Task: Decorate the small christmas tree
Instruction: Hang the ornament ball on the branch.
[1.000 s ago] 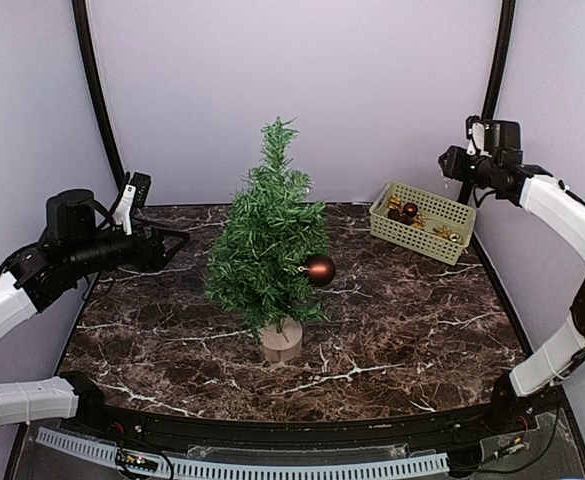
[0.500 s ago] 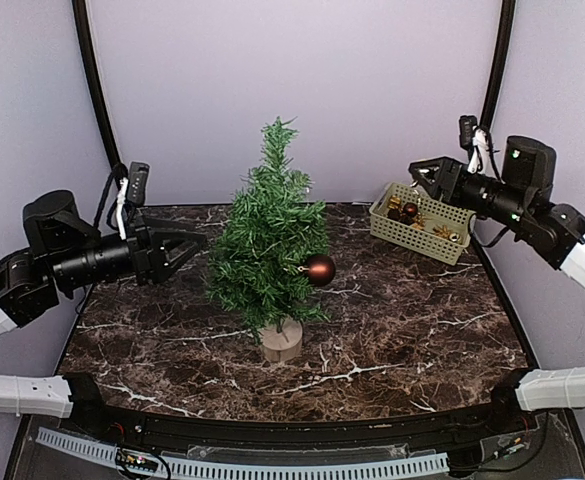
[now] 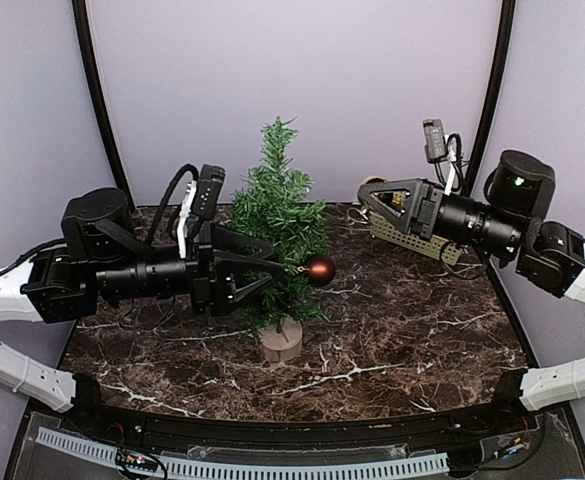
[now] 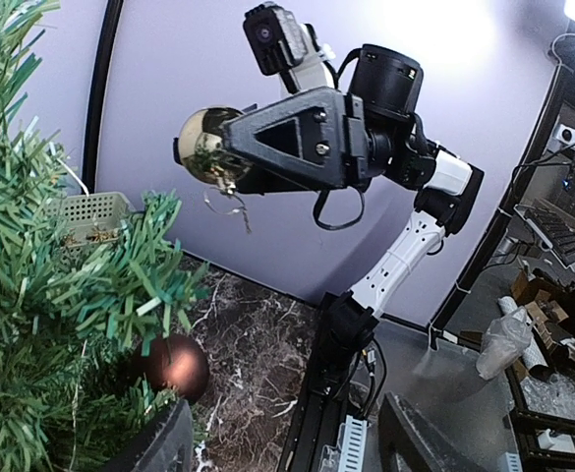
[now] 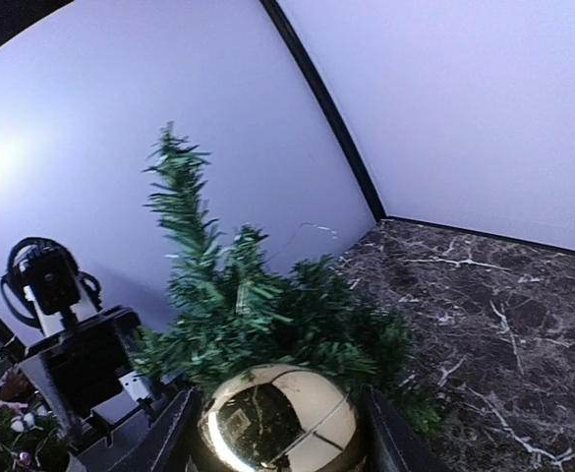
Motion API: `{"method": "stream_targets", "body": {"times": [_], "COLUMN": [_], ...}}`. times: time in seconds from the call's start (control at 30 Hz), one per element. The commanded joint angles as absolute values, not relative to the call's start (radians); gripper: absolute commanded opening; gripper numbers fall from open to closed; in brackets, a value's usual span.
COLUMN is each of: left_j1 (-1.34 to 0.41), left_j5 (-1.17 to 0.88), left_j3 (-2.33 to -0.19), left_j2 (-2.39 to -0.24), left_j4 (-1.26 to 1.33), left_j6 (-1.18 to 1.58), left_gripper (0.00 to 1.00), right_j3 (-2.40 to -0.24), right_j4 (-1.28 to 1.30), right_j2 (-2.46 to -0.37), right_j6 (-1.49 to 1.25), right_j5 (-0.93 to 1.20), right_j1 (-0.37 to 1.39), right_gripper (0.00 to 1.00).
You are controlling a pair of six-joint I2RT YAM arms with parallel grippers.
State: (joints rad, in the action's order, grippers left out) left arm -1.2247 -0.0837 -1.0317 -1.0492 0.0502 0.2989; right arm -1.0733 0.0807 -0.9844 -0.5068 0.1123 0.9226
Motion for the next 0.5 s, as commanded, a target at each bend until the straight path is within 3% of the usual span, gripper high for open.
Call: {"method": "stream_targets", "body": {"times": [0.0,0.3,0.47], "left_j1": [-1.246,-1.261,-1.261], "left_j5": [-0.068,-0.013,-0.037], "left_j3": [-1.048,-1.041,-1.031], "left_j2": [-1.067,-1.099,-1.076], "left_j4": [0.187,0.27,0.258], "left_j6": [0.296,0.337,0.376], "left_gripper": [0.67,0.67,0.62], "right_j3": [-1.037,-1.044,-1.066], "right_j4": [-0.087,-0.207,-0.231], "right_j2": [-0.944,-1.001,-1.062], "right_j6": [-0.493,-0.396,-0.376], "right_j5": [0.111,0.074,0.012], "right_j1": [1.019,1.197,1.229], "right_gripper": [0.47,0.47,0.47]}}
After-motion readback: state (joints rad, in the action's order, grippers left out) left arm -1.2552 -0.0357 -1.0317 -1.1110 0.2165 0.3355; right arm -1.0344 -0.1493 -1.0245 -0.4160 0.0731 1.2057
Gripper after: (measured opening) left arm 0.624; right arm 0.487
